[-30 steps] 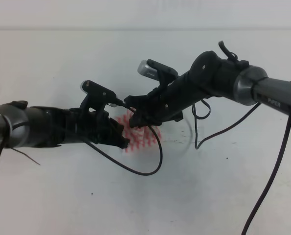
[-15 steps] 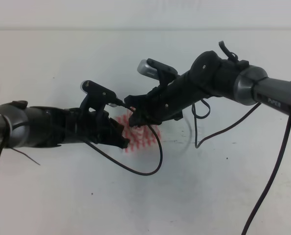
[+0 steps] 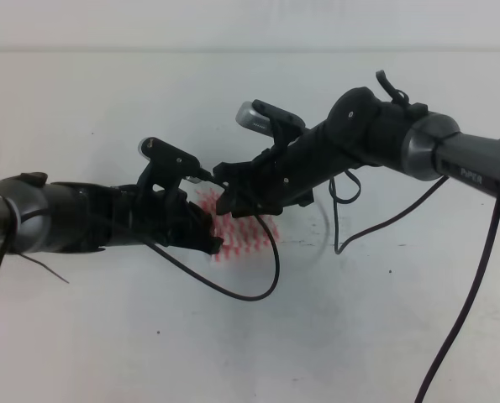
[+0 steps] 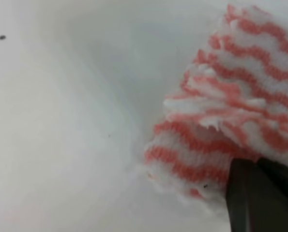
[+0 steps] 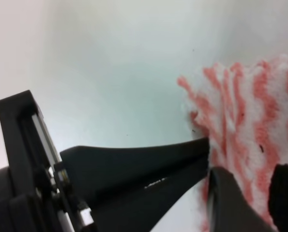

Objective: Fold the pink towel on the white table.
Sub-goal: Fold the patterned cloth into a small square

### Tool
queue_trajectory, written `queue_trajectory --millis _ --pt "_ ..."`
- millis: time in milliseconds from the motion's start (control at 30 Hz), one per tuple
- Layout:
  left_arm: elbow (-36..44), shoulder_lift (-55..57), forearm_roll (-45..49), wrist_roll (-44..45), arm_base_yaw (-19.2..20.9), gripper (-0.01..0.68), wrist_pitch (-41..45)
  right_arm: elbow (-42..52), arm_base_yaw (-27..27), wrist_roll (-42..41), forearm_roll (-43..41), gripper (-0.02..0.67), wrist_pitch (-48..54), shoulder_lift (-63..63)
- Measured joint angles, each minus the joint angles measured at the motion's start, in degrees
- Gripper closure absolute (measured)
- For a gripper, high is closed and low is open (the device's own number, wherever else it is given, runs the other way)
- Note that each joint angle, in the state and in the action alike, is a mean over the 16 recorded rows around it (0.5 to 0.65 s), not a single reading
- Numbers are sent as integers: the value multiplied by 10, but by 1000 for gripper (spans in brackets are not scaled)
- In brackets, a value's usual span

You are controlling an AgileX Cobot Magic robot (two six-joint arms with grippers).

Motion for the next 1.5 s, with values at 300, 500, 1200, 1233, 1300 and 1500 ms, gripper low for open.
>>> queue_trajectory --millis 300,500,1200,1233,1300,1500 --pt "0 -3 0 1 0 673 -6 0 0 1 1 445 2 1" --pt "0 -24 3 2 0 673 -18 0 -1 1 0 458 4 1" --pt "0 -73 1 0 5 673 -94 0 2 0 -1 547 21 5" --pt "0 -73 1 -1 5 673 -94 0 3 0 -1 547 23 6" --pt "0 -73 1 -2 5 673 -95 0 6 0 -1 547 26 8" --pt "0 -73 1 -3 5 673 -97 0 14 -6 -3 564 40 15"
